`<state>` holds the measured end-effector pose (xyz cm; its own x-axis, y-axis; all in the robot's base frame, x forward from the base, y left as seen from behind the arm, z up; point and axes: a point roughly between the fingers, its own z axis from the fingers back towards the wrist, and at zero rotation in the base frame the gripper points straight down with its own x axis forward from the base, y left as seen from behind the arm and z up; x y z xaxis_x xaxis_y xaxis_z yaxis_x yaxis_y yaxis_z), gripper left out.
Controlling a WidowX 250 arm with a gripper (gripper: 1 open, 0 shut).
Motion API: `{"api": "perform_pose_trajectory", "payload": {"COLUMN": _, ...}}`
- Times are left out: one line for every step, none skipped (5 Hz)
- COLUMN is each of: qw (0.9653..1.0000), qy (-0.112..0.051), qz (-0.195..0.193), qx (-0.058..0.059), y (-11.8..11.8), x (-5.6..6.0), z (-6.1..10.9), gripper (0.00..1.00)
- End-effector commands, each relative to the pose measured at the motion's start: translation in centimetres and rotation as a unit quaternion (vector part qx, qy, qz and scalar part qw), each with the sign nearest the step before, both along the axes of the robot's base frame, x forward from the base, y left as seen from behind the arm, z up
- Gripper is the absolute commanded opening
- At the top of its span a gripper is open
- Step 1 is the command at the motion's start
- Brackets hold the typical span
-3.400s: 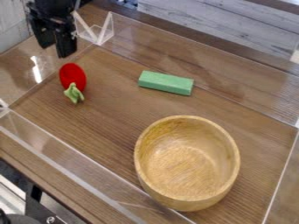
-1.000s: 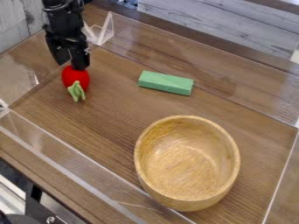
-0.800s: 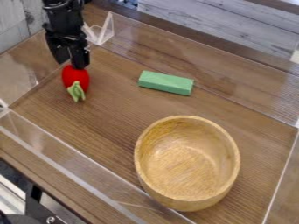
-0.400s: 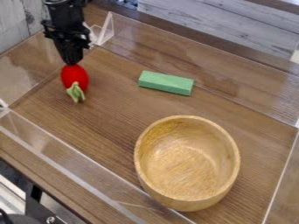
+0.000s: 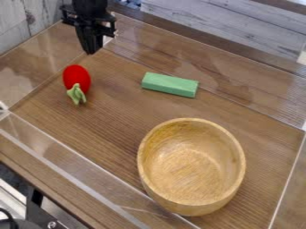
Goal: Move the red object to the right side of the table
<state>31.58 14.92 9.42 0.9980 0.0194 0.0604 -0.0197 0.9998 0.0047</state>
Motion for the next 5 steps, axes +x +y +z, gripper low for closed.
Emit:
{"api": "perform_pose_trajectory", "payload": {"qw": 0.9995, "qy": -0.022, "qz": -0.015, "qx": 0.02, "y": 0.2, "x": -0.3, "z": 2.1, "gripper": 1.0}}
{"api": "perform_pose_trajectory", "payload": {"qw": 0.9995, "qy": -0.017, "qz": 0.007, "qx": 0.026, "y": 1.6, "x": -0.6, "z": 0.7, "gripper": 1.0}}
{"api": "perform_pose_trajectory", "payload": {"qw": 0.9992, "qy": -0.008, "qz": 0.024, "qx": 0.03, "y": 2.9, "x": -0.5, "z": -0.9, "gripper": 1.0}}
{"api": "perform_pose_trajectory", "payload": {"qw": 0.9991, "qy": -0.001, "qz": 0.021, "qx": 0.036, "y": 4.5, "x": -1.0, "z": -1.5, "gripper": 1.0}}
{"api": "perform_pose_trajectory", "payload": {"qw": 0.9991, "qy": 0.009, "qz": 0.014, "qx": 0.04, "y": 5.5, "x": -1.3, "z": -2.4, "gripper": 1.0}}
